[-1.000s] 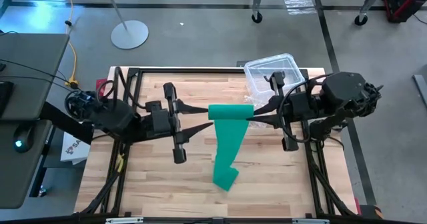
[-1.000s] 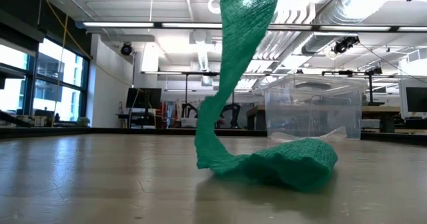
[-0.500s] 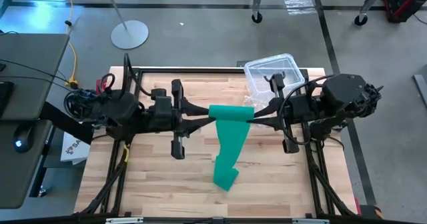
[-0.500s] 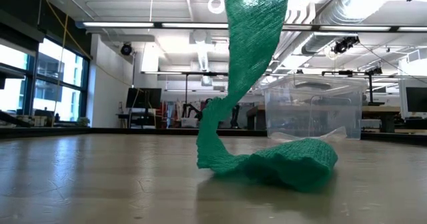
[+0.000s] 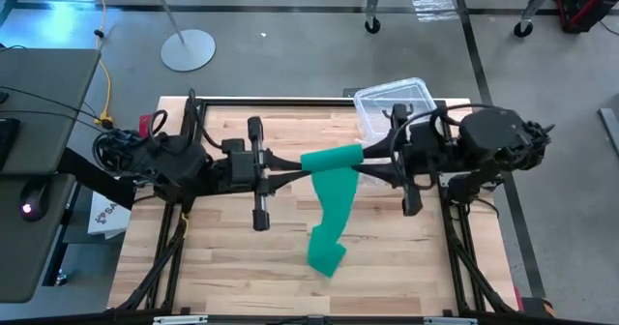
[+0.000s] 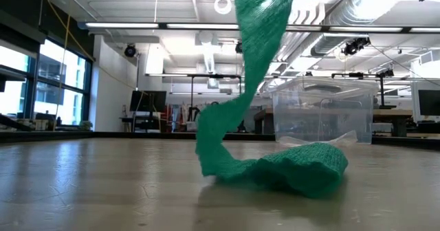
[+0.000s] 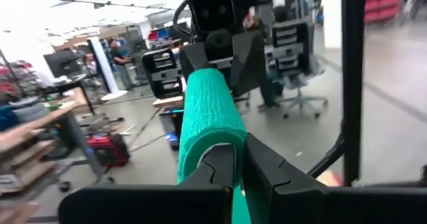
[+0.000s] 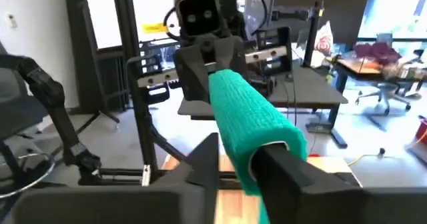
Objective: Roll bandage
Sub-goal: Roll the green bandage
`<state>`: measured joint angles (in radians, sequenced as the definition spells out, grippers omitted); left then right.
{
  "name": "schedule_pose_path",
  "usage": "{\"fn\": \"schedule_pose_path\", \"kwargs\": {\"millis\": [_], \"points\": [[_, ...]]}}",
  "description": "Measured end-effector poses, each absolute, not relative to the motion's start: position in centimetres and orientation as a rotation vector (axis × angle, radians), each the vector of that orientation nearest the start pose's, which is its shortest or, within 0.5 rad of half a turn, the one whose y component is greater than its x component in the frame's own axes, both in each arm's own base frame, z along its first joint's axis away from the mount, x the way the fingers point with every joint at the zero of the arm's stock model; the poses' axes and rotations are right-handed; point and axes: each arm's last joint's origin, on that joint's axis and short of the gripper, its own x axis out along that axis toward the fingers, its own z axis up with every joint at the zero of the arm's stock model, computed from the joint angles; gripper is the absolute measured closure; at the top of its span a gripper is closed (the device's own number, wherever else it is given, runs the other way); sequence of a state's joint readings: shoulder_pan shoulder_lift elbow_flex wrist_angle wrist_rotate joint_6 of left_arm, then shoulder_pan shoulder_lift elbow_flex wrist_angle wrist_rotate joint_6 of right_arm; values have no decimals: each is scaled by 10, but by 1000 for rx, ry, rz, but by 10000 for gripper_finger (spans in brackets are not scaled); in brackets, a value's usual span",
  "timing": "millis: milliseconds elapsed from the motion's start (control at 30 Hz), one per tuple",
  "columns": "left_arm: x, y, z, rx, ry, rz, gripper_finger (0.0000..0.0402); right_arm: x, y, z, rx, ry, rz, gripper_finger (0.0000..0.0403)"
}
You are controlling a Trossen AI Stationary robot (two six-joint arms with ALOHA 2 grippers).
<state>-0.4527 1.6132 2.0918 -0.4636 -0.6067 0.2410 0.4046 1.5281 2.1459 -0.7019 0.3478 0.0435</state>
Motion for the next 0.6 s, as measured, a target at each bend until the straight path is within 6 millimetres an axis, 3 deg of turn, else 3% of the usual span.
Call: {"fn": "schedule_pose_path", "kwargs": {"millis": [233,467,600], "points": [[280,-125,532,460,71,180,397,248,97,548,158,112,86,215],[276,-129,528,747,131,145,398,243,98,546,205,158,116,203],[275,-130,528,820,151,172,397,239,100,546,201,164,130,203]]}}
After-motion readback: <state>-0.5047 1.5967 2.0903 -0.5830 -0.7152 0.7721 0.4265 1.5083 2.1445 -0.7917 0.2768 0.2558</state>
